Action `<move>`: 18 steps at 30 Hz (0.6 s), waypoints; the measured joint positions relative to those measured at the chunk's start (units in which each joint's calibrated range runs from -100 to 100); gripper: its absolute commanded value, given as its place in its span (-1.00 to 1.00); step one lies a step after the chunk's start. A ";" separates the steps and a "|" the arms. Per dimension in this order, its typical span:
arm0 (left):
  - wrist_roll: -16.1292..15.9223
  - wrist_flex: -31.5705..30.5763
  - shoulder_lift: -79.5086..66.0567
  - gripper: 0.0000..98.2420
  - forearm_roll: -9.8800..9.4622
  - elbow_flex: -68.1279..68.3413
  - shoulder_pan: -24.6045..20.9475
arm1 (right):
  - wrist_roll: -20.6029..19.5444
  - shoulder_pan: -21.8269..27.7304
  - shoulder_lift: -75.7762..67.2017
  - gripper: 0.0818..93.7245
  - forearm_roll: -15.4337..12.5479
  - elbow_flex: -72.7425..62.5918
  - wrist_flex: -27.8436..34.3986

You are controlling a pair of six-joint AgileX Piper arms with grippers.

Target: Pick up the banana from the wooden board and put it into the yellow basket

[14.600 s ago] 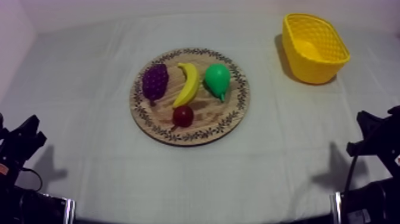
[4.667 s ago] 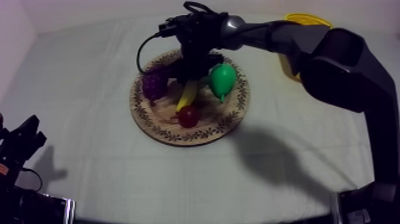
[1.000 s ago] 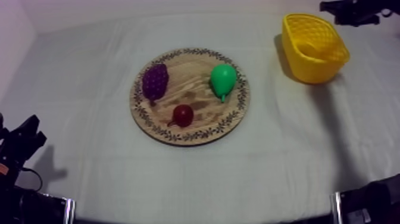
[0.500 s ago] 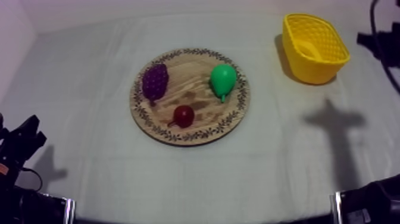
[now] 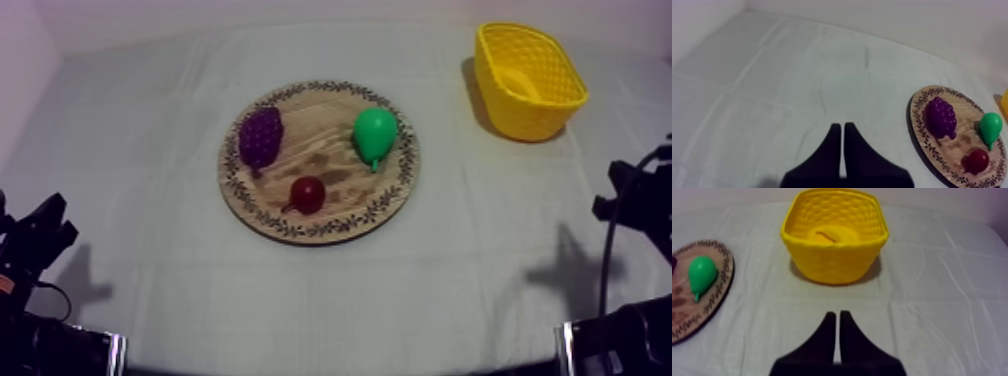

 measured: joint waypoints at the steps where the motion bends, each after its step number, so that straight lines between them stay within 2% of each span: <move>1: 0.00 0.00 0.00 -1.00 0.00 0.00 0.00 | 0.34 -0.08 -1.30 -1.00 -0.16 1.03 0.38; 4: 0.00 0.00 0.00 -1.00 0.00 0.00 0.00 | 0.54 -0.28 -5.14 -1.00 -1.05 3.27 2.33; 9: 0.00 0.00 0.00 -1.00 0.00 0.00 0.00 | 3.77 -0.36 -11.24 -1.00 -5.87 3.62 6.51; 11: 0.00 0.00 0.00 -1.00 0.00 0.00 0.00 | 5.00 -0.37 -13.03 -1.00 -6.81 3.66 8.93; 18: 0.00 0.00 0.00 -1.00 0.00 0.00 0.00 | 6.03 -0.16 -14.75 -0.99 -7.50 3.66 11.27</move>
